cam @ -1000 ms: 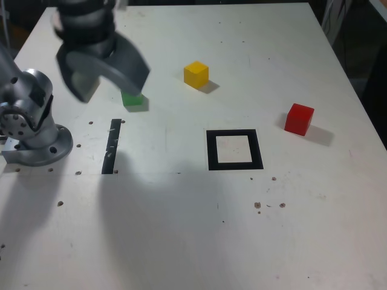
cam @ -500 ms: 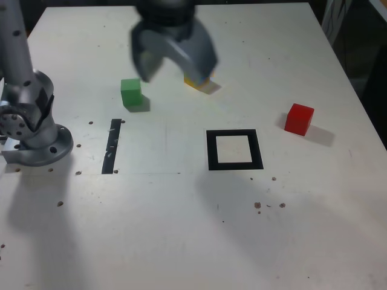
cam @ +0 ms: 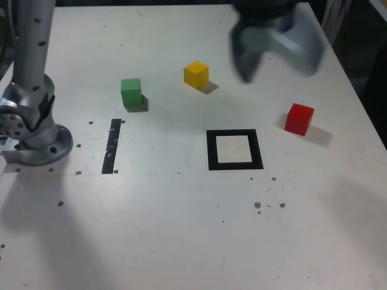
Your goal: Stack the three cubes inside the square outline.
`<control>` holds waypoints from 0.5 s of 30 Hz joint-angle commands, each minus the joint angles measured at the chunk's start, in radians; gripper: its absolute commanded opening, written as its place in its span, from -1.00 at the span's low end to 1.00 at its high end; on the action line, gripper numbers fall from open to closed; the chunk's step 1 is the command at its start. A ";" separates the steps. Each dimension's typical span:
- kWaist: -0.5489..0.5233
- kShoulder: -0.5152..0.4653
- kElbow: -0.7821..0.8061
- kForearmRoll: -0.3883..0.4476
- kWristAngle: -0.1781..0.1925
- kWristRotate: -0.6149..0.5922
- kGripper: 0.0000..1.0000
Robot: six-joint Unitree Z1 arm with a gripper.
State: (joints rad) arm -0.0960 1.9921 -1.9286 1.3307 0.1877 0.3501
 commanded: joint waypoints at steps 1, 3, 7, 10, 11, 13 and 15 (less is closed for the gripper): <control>0.001 0.031 -0.047 -0.025 0.008 0.003 0.99; 0.002 0.052 -0.047 -0.039 0.014 0.007 0.98; 0.006 0.104 -0.057 -0.041 0.023 0.014 0.98; 0.012 0.151 -0.063 -0.031 0.029 0.017 0.98; 0.016 0.164 -0.062 -0.025 0.032 0.019 0.98; 0.023 0.184 -0.060 -0.008 0.040 0.022 0.97; 0.029 0.196 -0.059 0.008 0.047 0.027 0.96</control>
State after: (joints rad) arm -0.0688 2.1865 -1.9866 1.3328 0.2313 0.3736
